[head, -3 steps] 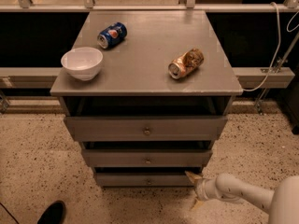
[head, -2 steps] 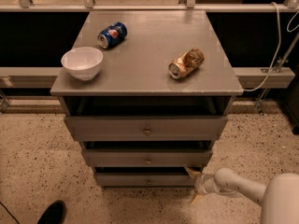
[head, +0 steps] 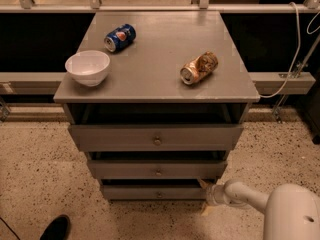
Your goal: Open bottom drawer
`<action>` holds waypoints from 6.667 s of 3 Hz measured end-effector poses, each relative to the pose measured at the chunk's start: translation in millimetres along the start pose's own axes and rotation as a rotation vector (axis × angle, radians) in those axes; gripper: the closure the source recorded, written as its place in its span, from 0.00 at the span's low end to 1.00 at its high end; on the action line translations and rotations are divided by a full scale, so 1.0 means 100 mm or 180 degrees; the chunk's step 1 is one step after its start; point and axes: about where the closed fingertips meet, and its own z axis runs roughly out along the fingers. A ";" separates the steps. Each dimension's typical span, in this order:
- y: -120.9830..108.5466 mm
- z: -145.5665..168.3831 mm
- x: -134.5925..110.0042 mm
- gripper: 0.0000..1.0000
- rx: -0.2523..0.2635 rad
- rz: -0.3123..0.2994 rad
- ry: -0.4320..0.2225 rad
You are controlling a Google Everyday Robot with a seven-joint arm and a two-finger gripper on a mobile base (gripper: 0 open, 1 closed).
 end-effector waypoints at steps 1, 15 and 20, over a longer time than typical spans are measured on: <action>-0.02 0.18 0.01 0.18 0.0005 0.0030 -0.0052; 0.36 0.15 -0.25 0.27 -0.0208 0.0261 -0.0164; 1.22 -0.50 -1.02 0.45 -0.0546 0.0282 -0.0412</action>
Offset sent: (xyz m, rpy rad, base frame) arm 0.0129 0.0252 -0.0138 0.0738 0.0210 0.0160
